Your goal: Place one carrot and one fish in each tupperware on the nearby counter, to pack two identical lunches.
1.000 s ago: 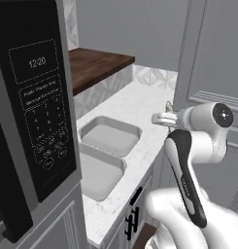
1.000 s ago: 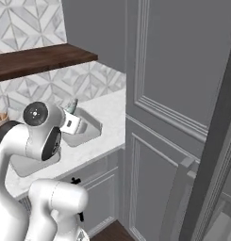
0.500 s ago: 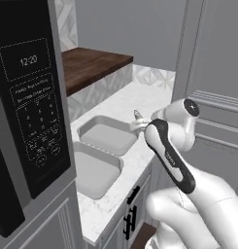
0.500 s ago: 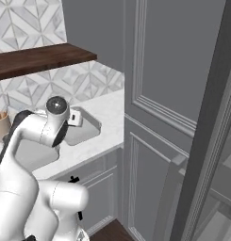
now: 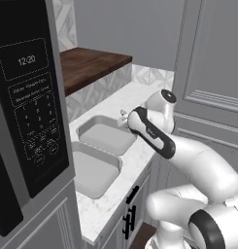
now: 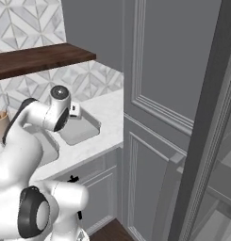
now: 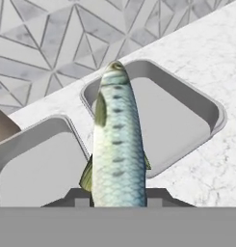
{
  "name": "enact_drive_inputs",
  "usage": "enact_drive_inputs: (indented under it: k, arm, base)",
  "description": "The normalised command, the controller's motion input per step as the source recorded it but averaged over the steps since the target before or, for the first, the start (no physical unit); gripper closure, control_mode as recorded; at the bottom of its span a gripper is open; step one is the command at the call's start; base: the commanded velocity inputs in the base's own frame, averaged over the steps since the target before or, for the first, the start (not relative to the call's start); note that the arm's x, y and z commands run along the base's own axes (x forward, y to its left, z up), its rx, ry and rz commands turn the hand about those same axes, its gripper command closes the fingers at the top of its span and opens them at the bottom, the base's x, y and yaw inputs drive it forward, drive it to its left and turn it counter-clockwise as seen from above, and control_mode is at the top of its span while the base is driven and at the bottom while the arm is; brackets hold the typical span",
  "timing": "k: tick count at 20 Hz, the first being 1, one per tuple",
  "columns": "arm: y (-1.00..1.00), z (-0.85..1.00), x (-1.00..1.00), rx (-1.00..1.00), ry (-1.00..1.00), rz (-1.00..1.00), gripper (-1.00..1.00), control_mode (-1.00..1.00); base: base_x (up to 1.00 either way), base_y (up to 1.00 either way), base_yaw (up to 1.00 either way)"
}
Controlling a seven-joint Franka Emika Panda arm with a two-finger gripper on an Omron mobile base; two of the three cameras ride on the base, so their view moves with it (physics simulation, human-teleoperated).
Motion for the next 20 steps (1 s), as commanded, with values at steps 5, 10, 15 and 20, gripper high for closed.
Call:
enact_drive_inputs:
  k: [5, 10, 15, 20]
  arm:
    - [0.01, -0.37, 0.36, -0.02, 0.0, 0.0, 1.0, -1.0]
    - [0.1, -0.39, 0.43, -0.04, 0.0, 0.0, 1.0, -1.0]
    - [0.15, -0.33, 0.44, -0.03, 0.03, 0.0, 1.0, -1.0]
    - [0.11, -0.32, 0.43, -0.03, 0.03, 0.0, 1.0, -1.0]
  base:
    - [0.0, 0.0, 0.0]
    - [0.0, 0.0, 0.0]
    - [0.0, 0.0, 0.0]
    - [0.0, 0.0, 0.0]
